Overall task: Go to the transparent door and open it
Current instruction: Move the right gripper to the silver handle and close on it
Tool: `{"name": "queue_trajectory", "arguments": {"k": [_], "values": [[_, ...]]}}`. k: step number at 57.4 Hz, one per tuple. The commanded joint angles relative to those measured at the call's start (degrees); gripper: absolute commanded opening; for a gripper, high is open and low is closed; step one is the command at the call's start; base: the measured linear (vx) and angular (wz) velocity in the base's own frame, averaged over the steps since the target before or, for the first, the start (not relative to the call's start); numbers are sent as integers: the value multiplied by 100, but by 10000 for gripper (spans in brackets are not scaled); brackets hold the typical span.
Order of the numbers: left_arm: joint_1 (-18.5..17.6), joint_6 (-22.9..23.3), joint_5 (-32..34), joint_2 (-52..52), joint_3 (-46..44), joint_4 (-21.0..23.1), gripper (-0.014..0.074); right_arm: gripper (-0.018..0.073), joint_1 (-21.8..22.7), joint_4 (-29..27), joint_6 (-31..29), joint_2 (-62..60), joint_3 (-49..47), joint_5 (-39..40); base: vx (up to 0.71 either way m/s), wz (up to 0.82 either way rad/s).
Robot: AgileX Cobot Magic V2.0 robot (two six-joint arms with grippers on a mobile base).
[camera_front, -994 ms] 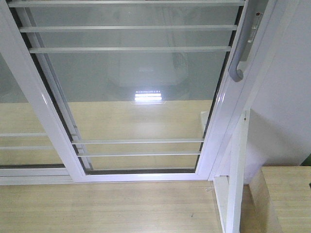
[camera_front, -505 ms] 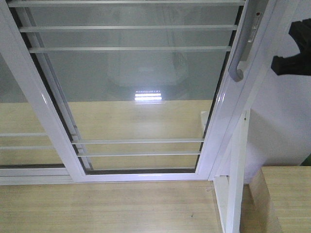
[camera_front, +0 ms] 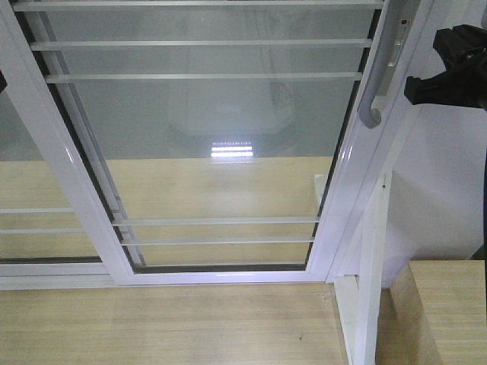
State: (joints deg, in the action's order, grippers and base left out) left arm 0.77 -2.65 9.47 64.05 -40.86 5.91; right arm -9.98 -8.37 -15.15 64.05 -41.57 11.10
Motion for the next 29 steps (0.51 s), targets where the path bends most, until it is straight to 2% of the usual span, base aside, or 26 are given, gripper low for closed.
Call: {"name": "queue_trajectory", "arguments": {"k": [1, 12, 18, 21, 29], "values": [[-30, 69, 562, -98, -212, 3, 251, 255, 15, 19, -26, -98, -205, 423, 0, 0], [-30, 71, 701, -98, -212, 47, 449, 572, 15, -176, -26, -98, -205, 508, 0, 0], [-30, 65, 845, -98, -212, 47, 526, 700, 15, -427, -26, -75, -205, 689, 0, 0], [-30, 65, 929, -98, -212, 47, 551, 730, 15, -467, -26, -27, -205, 736, 0, 0], [-30, 84, 1009, -98, -212, 47, 569, 722, 15, -492, -26, 308, -205, 975, 0, 0]]}}
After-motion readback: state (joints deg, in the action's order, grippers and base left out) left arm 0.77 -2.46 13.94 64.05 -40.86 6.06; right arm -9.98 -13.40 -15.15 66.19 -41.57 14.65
